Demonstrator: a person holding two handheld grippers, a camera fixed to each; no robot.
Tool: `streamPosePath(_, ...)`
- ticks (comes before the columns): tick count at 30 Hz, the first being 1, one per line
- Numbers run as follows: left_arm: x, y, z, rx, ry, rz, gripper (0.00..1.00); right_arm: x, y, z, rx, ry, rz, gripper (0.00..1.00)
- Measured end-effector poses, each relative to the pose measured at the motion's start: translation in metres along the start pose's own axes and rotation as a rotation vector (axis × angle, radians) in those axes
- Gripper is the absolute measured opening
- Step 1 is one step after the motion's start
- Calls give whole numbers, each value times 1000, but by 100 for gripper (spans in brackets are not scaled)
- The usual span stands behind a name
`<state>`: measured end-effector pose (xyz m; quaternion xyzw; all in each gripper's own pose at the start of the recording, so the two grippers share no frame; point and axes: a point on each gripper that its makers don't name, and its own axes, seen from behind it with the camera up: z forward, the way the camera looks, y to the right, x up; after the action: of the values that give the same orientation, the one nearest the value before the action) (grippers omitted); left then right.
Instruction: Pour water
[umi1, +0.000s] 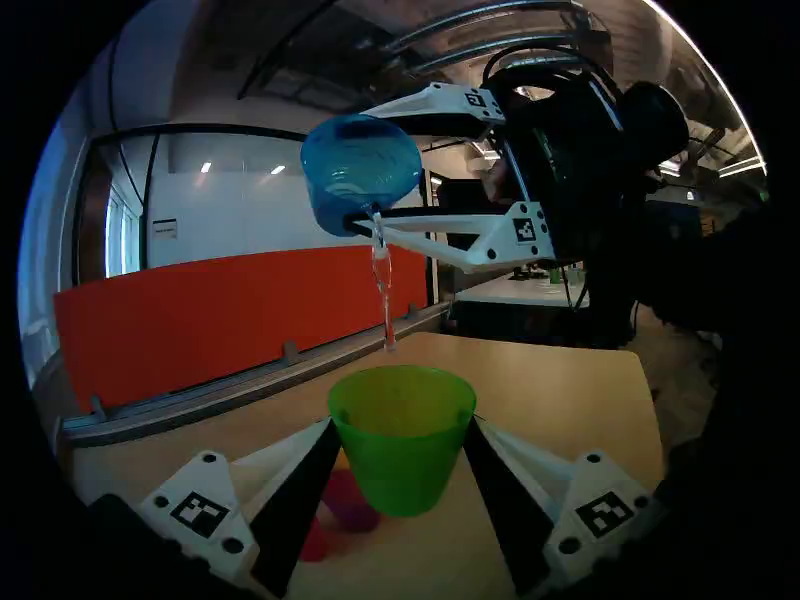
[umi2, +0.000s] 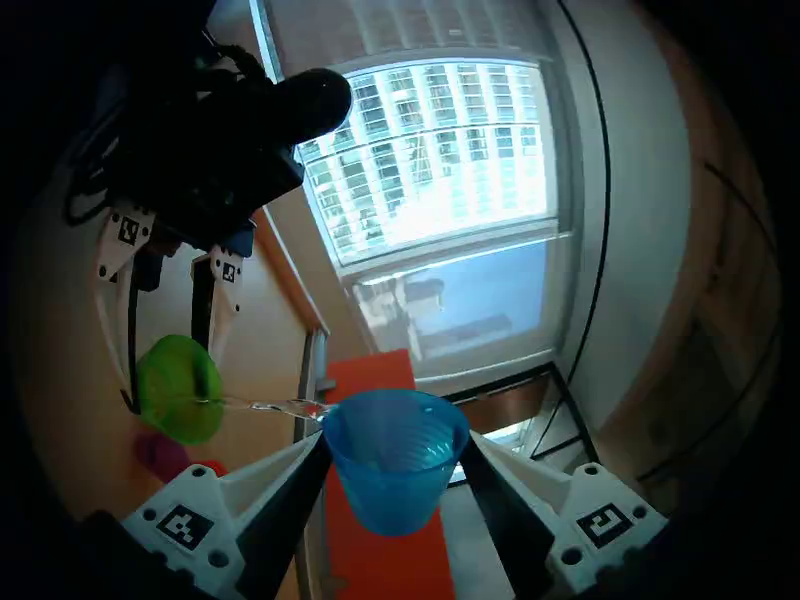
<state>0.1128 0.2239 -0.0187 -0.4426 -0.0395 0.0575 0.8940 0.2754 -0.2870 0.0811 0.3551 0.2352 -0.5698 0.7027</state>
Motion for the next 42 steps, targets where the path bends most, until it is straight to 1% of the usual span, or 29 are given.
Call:
streamPosePath(6, 0, 0, 0, 1, 6, -7, 84, 2, -1, 1, 5, -1, -24, 90)
streamPosePath(24, 4, -1, -1, 1, 22, -20, 84, 5, 8, 5, -10, 5, -89, 90)
streamPosePath(42, 6, 2, -1, -2, 29, -24, 84, 9, 15, 8, -27, -3, -178, 90)
